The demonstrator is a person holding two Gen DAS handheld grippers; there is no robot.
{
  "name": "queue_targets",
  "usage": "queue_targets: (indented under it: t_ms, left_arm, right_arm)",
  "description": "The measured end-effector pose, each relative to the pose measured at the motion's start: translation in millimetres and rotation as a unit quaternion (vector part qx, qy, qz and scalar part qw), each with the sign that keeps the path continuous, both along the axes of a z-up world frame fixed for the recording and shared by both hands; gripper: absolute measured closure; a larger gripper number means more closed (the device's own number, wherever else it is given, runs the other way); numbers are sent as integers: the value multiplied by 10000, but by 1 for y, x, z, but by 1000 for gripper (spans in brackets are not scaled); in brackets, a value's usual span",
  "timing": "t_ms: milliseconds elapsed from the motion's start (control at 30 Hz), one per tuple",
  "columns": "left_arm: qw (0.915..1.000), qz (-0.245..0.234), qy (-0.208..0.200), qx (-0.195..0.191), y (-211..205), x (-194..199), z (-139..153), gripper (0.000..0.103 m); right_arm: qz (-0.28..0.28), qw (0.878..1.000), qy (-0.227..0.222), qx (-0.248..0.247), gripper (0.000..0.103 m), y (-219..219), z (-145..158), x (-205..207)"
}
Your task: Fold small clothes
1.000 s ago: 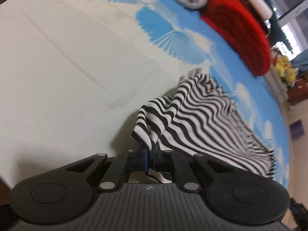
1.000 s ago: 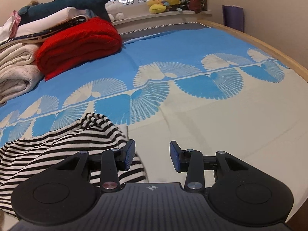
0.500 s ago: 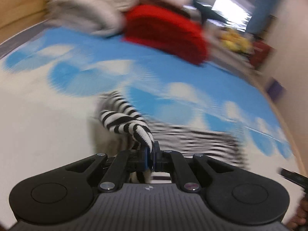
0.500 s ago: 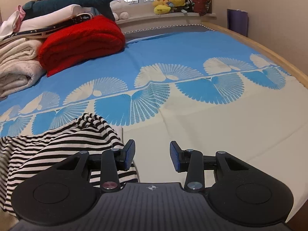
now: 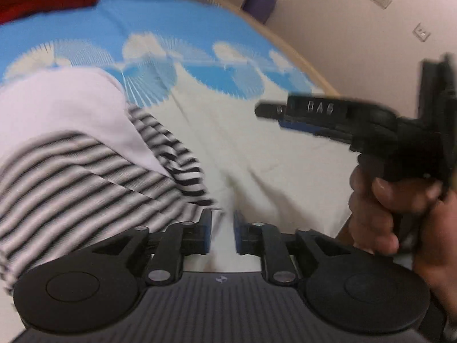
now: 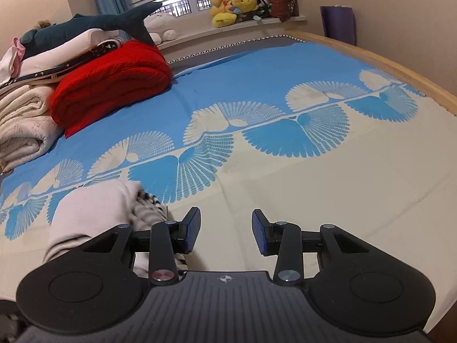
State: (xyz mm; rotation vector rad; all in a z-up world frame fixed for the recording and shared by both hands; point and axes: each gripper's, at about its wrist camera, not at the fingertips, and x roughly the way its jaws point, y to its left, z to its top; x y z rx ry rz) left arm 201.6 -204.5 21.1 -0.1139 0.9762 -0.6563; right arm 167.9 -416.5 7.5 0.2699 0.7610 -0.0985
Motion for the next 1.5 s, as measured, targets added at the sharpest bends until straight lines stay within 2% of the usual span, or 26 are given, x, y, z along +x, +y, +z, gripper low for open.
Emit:
queue_targets:
  t_ms: [33, 67, 233, 333, 433, 500, 567, 633, 667, 767, 900, 1033, 1233, 1400, 1500]
  left_arm:
    - [9999, 9, -144, -7, 14, -2, 6, 69]
    - [9996, 51, -271, 38, 29, -3, 11, 67]
    - [9925, 442, -748, 861, 115, -22, 21, 67]
    - [9876, 579, -837, 1199, 158, -24, 15, 66]
    - [9835, 798, -964, 1303, 191, -28, 7, 55]
    - [9820, 1014, -954, 1280, 207, -29, -5, 54]
    - [9784, 1302, -525, 1514, 209, -22, -13, 54]
    - [9804, 1437, -593, 1208, 206, -20, -8, 51]
    - [9826, 1424, -579, 1039, 204, -17, -7, 44]
    - [9845, 1409, -550, 893, 194, -11, -7, 41]
    - [9875, 1458, -139, 576, 182, 2, -19, 39]
    - [9860, 1605, 234, 389, 183, 10, -28, 38]
    - [9849, 1635, 213, 532, 182, 13, -29, 37]
    - [9845, 1645, 195, 573, 183, 11, -29, 37]
    - [9843, 1662, 213, 562, 183, 11, -29, 37]
  right_arm:
    - [13, 10000, 11, 63, 62, -2, -1, 1]
    - [26, 9999, 20, 137, 62, -4, -1, 2]
    - [214, 9962, 83, 846, 62, -4, -5, 11]
    - [513, 9927, 34, 1093, 62, 12, -4, 19]
    - [822, 9897, 57, 1173, 62, 32, -4, 26]
    - [949, 9885, 159, 1166, 62, 46, -7, 32]
    - [950, 9887, 251, 1131, 62, 56, -9, 38]
    - [928, 9889, 341, 1112, 62, 65, -13, 42]
    - [914, 9889, 384, 1103, 62, 69, -14, 44]
    - [860, 9898, 489, 1025, 61, 77, -21, 51]
    - [828, 9908, 581, 903, 61, 88, -30, 59]
    - [871, 9902, 711, 834, 60, 97, -39, 68]
    - [675, 9877, 926, 1063, 57, 95, -53, 82]
    - [904, 9821, 1019, 1304, 54, 100, -60, 88]
    - [1054, 9804, 1159, 1194, 56, 107, -65, 90]
